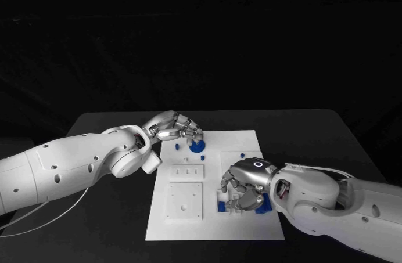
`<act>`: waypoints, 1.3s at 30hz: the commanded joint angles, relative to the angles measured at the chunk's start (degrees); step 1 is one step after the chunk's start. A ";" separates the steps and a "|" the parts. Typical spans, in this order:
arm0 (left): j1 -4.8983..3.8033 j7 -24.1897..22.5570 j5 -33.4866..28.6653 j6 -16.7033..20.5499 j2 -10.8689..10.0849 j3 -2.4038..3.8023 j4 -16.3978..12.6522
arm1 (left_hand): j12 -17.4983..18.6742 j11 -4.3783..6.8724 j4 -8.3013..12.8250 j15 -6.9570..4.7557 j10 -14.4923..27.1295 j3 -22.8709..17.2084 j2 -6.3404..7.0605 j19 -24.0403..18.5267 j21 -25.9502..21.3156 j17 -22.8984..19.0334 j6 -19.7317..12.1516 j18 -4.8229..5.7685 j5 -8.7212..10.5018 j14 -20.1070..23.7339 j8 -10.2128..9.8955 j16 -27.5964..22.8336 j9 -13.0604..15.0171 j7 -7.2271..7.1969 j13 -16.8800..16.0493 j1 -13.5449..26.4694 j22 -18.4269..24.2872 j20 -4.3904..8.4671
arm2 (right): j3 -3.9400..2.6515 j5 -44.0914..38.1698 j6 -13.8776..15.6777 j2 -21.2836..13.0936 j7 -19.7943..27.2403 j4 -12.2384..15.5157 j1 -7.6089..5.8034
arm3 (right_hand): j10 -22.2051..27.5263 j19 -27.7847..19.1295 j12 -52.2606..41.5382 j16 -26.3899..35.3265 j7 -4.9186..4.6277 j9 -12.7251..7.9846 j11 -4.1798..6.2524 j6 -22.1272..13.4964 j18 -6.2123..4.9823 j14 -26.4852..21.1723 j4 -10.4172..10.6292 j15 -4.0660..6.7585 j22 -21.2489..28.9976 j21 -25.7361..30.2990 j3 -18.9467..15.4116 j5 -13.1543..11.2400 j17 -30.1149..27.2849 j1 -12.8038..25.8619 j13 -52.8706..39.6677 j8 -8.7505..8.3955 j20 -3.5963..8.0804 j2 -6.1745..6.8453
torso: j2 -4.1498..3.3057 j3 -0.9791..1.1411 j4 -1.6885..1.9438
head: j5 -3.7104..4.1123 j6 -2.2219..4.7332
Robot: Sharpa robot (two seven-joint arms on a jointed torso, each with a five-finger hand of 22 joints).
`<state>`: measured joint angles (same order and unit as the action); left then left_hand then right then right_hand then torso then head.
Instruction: Assemble the parts on the task board
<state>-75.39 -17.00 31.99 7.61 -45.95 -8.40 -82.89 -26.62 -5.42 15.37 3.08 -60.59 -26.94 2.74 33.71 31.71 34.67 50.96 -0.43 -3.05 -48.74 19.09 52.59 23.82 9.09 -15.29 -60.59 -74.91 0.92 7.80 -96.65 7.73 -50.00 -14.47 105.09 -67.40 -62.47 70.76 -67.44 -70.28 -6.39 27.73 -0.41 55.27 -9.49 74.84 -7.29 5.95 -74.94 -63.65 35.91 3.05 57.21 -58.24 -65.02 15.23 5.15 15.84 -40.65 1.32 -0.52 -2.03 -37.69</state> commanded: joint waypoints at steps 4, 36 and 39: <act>0.12 -0.48 -0.99 0.34 0.11 0.02 0.01 | 0.38 0.00 -0.31 0.07 0.39 -0.02 0.33 0.47 0.37 -0.12 -0.48 0.43 -0.04 -0.35 -0.34 0.21 -0.09 -0.08 0.11 0.27 -0.70 0.13 | 0.14 -4.80 0.44 1.21 -5.59 -0.50 1.76 | -0.24 0.35 0.28 0.25 -0.62 -0.16 -0.12 -1.38 -5.51 0.25 1.49 -0.21 -0.09 0.28 0.08 -0.25 -0.07 0.53 0.12 -0.40 -0.03 0.83 | 0.21 -0.05 -0.10 | -0.16 -0.92; 0.27 -0.10 -1.30 -0.17 -0.05 0.01 0.02 | 0.42 -0.05 -0.75 0.03 0.55 -0.01 0.47 0.52 0.30 -0.34 -0.63 0.43 -0.04 -0.39 -0.46 0.26 -0.14 -0.06 0.27 0.68 -0.66 0.18 | 0.37 -5.69 -0.99 3.60 -7.82 -2.32 4.45 | 0.18 -0.16 0.45 0.34 -1.07 -0.51 -0.54 -3.09 -5.51 0.06 4.62 -0.61 -0.25 0.57 -2.36 -0.26 0.00 3.44 0.42 -1.02 0.21 1.29 | 0.08 -0.27 0.44 | -0.17 -2.40; 0.27 -0.05 -1.31 -0.14 -0.07 0.01 0.03 | 0.42 -0.06 -0.81 0.03 0.56 -0.01 0.45 0.53 0.29 -0.36 -0.66 0.43 -0.04 -0.39 -0.48 0.27 -0.15 -0.04 0.28 0.72 -0.65 0.18 | 0.38 -5.32 -1.16 3.59 -7.82 -2.41 4.45 | 0.20 -0.20 0.44 0.34 -1.06 -0.51 -0.54 -3.10 -5.51 0.04 4.90 -0.60 -0.26 0.60 -2.48 -0.25 0.01 3.68 0.43 -1.01 0.23 1.31 | 0.08 -0.28 0.44 | -0.13 -2.43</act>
<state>-75.10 -16.78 31.16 7.62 -46.06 -8.43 -82.77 -26.39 -5.62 15.01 3.08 -60.38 -26.98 3.02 33.91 31.71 34.36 50.60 -0.43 -3.05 -48.74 18.81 52.58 23.72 9.14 -15.06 -60.30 -74.91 1.12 8.16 -101.93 8.01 -46.45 -22.07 102.71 -63.03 -62.25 70.73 -67.22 -70.28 -6.16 27.28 -0.62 53.84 -9.49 75.01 -2.71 5.72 -74.94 -63.43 33.47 3.06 57.22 -55.14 -64.67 14.41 5.12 17.11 -40.57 1.05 -0.10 -2.18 -40.07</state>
